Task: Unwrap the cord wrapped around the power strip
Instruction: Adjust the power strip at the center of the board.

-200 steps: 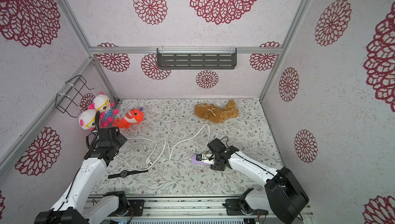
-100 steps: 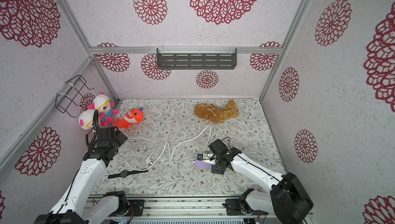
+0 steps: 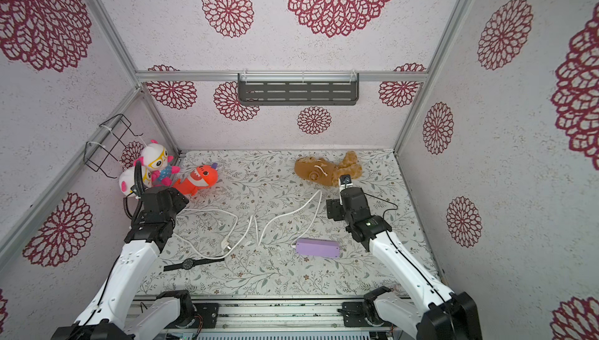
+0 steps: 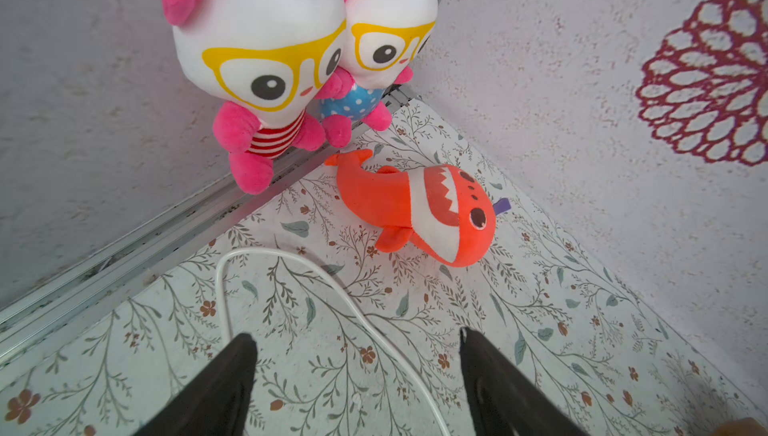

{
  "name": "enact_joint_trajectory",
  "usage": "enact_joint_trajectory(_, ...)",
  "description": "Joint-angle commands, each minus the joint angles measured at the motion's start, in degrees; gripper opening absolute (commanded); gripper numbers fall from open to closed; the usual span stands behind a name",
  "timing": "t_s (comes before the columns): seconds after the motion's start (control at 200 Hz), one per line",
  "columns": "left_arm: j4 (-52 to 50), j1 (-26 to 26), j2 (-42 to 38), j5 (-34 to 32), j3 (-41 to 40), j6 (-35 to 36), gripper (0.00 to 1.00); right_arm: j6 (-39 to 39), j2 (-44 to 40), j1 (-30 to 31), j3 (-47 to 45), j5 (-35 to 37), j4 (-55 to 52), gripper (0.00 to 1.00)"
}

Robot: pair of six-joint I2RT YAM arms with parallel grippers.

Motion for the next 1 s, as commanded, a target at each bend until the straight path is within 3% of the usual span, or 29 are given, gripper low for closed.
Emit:
enact_joint_trajectory(0.0, 0.46, 0.31, 0.74, 2.05, 1.79, -2.34, 0.82, 25.98, 2.32, 0.22, 5.15, -4.46, -15.74, 0.91)
enact_joint_trajectory(0.105, -1.68, 0.3, 0.92, 3.05, 2.92, -3.84, 0.83, 45.3, 1.17, 0.25, 5.33, -5.68, -23.29, 0.93)
enact_joint_trajectory(0.195, -1.91, 0.27, 0.39, 3.52, 2.69, -5.07, 0.83, 60.15, 1.23, 0.23, 4.87, -11.07, -26.78, 0.91)
enact_joint_trajectory(0.375, -3.21, 0.33, -1.09, 2.72, 2.59, -5.59, 0.83, 76.65, 4.26, 4.1, 3.16, -23.32, -20.43, 0.9)
enact_joint_trajectory(0.525, -4.49, 0.32, -2.69, 1.39, 2.42, -4.9, 0.84, 80.38, 7.93, 6.91, 4.05, -25.76, -22.02, 0.9)
enact_joint_trajectory(0.996, -5.75, 0.27, -5.1, 0.64, 1.88, -3.46, 0.84, 87.55, 5.35, 7.37, -5.87, -23.24, -18.08, 0.87)
